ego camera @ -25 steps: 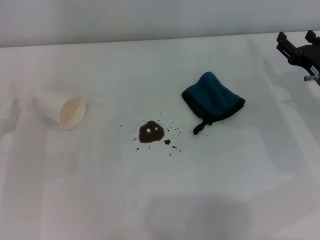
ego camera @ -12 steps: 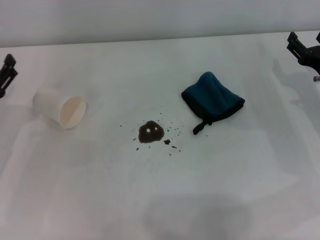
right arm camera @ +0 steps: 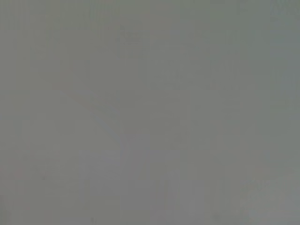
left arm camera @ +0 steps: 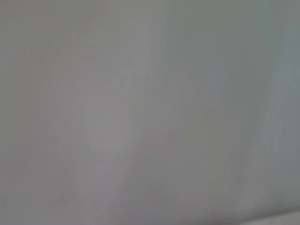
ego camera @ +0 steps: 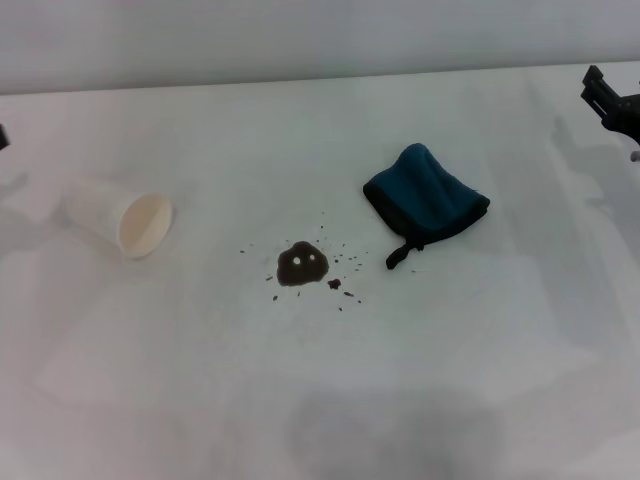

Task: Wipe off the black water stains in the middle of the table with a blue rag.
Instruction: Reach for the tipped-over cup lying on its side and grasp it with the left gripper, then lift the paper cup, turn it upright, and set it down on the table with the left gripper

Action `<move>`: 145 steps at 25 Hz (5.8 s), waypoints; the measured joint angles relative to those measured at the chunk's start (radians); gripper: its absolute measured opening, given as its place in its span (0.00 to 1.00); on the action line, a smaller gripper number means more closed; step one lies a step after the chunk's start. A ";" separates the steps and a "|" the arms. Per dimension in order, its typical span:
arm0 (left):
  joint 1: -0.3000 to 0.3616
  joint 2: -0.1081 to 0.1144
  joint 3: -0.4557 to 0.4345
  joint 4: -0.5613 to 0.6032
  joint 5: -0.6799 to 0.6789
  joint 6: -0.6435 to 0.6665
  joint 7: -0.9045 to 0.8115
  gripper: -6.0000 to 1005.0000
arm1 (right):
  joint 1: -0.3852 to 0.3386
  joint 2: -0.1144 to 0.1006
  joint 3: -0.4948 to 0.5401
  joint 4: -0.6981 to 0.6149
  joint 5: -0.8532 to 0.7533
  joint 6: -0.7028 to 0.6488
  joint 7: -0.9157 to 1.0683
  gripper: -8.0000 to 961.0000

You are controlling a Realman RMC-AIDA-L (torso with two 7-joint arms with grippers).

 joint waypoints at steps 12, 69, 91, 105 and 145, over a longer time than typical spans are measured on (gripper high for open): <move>-0.141 0.016 0.053 -0.271 0.236 0.093 -0.075 0.87 | -0.017 0.005 0.082 0.066 -0.001 -0.026 -0.002 0.88; -0.529 -0.092 0.056 -0.359 0.925 -0.039 0.842 0.87 | 0.068 0.007 0.192 0.081 0.001 -0.117 0.017 0.88; -0.440 -0.056 0.053 -0.137 0.844 -0.228 0.914 0.87 | 0.083 0.006 0.192 0.118 0.001 -0.101 0.019 0.88; -0.414 -0.050 0.053 0.015 0.845 -0.399 0.915 0.87 | 0.101 0.006 0.185 0.123 -0.009 -0.087 0.032 0.88; -0.342 -0.112 0.052 0.101 0.470 -0.521 0.978 0.68 | 0.079 -0.001 0.175 0.111 -0.012 -0.075 0.030 0.88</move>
